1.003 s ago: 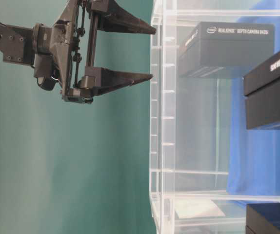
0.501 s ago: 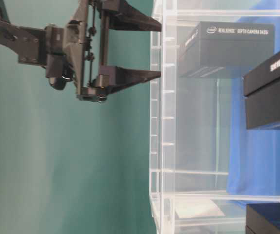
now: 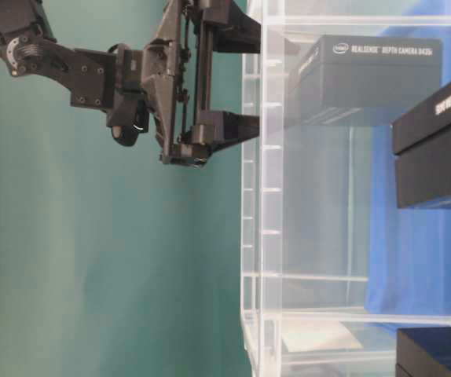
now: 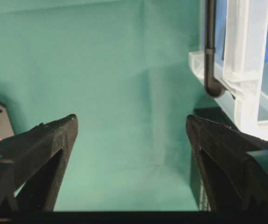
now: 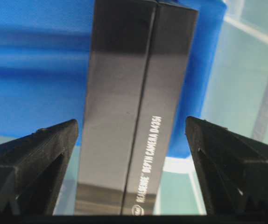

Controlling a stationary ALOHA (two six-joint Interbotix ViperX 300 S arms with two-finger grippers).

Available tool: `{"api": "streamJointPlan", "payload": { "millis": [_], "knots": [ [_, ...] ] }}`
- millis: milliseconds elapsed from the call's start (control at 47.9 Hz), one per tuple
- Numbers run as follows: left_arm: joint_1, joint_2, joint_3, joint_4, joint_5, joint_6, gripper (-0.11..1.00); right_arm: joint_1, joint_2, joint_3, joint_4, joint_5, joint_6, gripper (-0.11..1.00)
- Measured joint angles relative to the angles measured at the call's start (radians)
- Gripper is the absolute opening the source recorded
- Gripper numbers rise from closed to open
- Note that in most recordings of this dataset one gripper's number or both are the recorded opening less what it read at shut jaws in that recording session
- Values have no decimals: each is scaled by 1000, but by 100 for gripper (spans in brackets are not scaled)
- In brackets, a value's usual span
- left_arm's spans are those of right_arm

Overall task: Take out the box from the case.
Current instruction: 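Lower the right gripper around the right black box and close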

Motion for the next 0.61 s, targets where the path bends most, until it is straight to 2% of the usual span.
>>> {"api": "streamJointPlan", "payload": {
  "millis": [606],
  "knots": [
    [-6, -2, 3, -2, 3, 0, 100, 2, 60, 26, 2, -57, -3, 91]
  ]
}}
